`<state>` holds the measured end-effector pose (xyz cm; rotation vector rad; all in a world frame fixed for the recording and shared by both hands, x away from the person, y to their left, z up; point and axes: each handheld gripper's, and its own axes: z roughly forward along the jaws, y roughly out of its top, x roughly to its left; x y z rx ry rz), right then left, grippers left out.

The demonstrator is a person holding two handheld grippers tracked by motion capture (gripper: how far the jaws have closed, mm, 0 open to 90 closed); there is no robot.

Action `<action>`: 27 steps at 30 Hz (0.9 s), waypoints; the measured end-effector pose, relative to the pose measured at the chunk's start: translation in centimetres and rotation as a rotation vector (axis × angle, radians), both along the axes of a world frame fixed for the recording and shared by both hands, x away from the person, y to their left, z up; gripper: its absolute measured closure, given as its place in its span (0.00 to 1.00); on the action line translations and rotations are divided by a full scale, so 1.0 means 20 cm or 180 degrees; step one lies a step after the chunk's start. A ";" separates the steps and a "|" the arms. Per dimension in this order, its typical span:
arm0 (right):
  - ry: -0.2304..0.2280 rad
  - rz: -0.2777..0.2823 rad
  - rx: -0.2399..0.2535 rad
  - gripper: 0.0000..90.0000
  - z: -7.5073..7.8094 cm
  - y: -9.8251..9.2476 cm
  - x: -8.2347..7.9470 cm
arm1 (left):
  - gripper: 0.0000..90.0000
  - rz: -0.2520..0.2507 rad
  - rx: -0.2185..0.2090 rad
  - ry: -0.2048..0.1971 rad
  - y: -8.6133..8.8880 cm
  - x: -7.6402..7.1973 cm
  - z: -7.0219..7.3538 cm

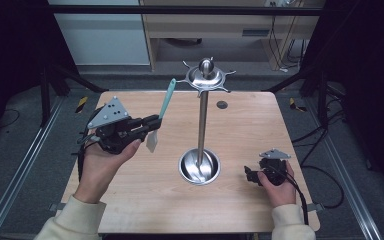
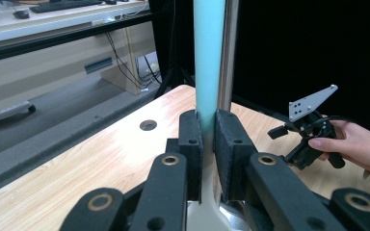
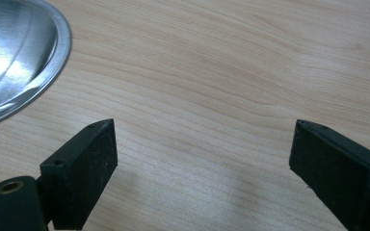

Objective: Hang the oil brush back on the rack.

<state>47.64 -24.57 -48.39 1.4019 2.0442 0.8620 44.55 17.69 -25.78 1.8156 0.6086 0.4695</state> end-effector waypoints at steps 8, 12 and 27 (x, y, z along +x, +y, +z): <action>0.0009 0.0007 0.0019 0.11 0.00 0.00 0.00 | 0.91 -0.0090 -0.0096 0.0164 0.00 0.01 -0.01; 0.0007 0.0003 0.0016 0.11 0.00 0.00 0.00 | 0.91 -0.0041 -0.0045 0.0076 0.01 0.04 -0.01; 0.0015 -0.0004 0.0025 0.11 0.00 0.00 0.00 | 0.91 -0.0138 -0.0015 0.0168 -0.02 0.07 -0.02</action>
